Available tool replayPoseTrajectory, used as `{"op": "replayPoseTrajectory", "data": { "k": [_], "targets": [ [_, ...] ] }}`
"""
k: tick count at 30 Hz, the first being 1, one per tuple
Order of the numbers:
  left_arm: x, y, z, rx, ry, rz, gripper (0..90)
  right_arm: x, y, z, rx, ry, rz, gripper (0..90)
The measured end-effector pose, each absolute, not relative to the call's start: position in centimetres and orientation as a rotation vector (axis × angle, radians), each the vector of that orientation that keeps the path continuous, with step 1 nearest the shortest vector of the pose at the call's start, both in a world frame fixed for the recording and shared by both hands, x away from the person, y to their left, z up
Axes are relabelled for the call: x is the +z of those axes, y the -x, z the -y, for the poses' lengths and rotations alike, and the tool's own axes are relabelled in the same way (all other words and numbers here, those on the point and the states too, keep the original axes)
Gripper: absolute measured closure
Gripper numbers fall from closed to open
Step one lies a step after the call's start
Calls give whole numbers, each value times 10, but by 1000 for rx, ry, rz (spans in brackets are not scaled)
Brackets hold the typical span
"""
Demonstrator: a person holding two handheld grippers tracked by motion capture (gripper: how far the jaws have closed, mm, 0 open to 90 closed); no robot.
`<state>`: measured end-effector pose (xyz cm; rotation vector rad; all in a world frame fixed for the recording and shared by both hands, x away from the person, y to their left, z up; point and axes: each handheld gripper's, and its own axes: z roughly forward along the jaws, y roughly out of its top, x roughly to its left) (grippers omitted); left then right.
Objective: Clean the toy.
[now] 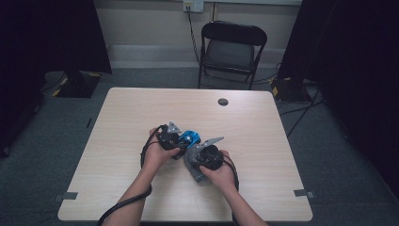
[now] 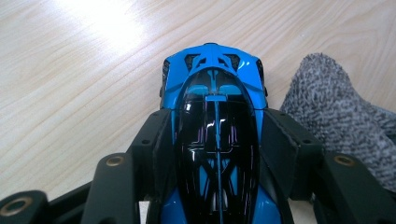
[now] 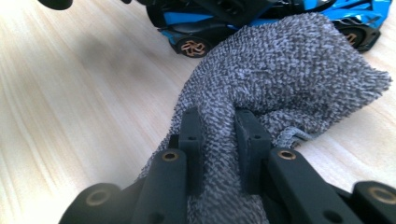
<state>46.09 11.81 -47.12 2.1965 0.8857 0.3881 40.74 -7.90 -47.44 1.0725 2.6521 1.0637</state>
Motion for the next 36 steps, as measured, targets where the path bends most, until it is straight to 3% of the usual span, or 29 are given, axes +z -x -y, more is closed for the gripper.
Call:
{"op": "replayPoseTrajectory", "data": {
  "k": [36],
  "targets": [
    [-472,-460,-118,393,-2185,-894,446,-479,-386,60,1186,-890,-2773,750]
  ]
}}
